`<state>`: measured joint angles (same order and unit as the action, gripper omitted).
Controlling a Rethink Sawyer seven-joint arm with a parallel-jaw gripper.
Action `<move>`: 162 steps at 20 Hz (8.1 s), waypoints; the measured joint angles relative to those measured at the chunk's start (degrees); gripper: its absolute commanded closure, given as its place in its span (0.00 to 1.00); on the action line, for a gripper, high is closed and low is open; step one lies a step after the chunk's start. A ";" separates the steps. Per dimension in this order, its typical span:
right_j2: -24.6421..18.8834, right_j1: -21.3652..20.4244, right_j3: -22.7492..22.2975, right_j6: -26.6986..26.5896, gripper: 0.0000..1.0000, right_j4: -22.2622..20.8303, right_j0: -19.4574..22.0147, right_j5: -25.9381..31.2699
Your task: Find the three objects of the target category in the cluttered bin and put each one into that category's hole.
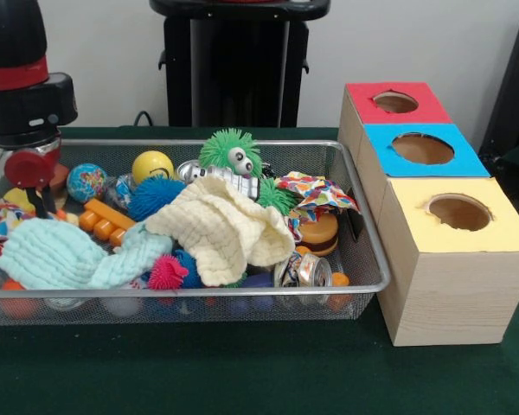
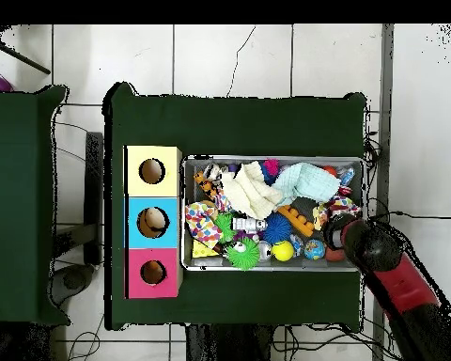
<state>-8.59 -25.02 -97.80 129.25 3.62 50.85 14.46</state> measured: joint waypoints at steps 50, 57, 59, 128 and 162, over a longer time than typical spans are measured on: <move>-3.77 5.76 1.41 0.00 1.00 -2.21 4.66 -5.85; -3.44 5.59 1.42 0.00 1.00 -2.21 4.25 -5.89; -3.08 5.30 1.39 0.00 1.00 -2.21 3.74 -5.91; 11.89 -20.26 -16.44 0.79 1.00 22.81 -29.37 6.63; 18.54 -19.24 -14.34 1.09 0.00 32.34 -35.18 6.62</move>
<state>9.95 -44.27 -112.14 130.34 35.95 15.67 21.08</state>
